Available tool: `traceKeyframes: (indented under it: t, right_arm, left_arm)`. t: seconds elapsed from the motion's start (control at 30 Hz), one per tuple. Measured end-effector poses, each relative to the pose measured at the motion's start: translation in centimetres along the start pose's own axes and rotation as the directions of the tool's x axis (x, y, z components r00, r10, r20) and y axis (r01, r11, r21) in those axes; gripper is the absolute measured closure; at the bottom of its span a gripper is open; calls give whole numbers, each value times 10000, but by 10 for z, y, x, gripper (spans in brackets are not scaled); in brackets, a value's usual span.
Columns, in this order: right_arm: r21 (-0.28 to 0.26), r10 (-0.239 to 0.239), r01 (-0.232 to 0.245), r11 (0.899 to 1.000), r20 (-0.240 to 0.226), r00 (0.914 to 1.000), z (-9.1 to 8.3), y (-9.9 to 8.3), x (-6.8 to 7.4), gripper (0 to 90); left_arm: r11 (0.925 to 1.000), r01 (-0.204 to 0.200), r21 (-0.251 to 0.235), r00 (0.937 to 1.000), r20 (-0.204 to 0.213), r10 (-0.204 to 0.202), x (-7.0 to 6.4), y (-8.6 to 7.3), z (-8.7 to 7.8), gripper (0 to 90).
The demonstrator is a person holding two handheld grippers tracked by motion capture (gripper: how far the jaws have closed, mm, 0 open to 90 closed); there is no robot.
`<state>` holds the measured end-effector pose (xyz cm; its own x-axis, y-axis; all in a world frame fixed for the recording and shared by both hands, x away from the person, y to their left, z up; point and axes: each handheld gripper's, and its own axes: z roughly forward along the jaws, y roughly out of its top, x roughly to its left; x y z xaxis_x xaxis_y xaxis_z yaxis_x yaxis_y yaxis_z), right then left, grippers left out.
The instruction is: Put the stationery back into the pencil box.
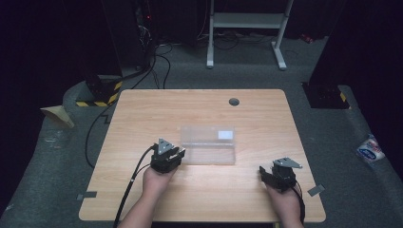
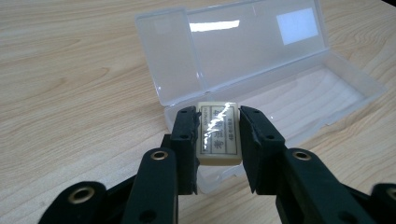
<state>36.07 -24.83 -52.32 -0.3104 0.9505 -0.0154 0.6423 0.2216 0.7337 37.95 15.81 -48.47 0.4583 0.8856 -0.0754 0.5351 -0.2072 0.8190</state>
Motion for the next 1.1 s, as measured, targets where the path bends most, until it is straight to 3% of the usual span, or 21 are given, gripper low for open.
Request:
traceKeyframes:
  t: [0.2, 0.6, 0.77, 1.1]
  right_arm:
    - [2, -1, 1, 10000, -7, 10000, 0, 0, 0, 377]
    - [-7, -91, 91, 10000, -7, 10000, 0, 0, 0, 380]
    - [-8, -96, 96, 10000, -3, 10000, 0, 0, 0, 381]
    - [-29, -128, 128, 9999, -5, 9999, 1, 0, 0, 383]
  left_arm:
    - [9996, -169, 205, 9998, -45, 170, -3, 4, 8, 679]
    - [9990, -13, 454, 9997, -230, 24, -3, 6, 27, 678]
    - [9987, -229, 448, 9991, -339, 244, -5, 8, 30, 677]
    - [9977, -255, 635, 9985, -474, 285, -7, 4, 38, 677]
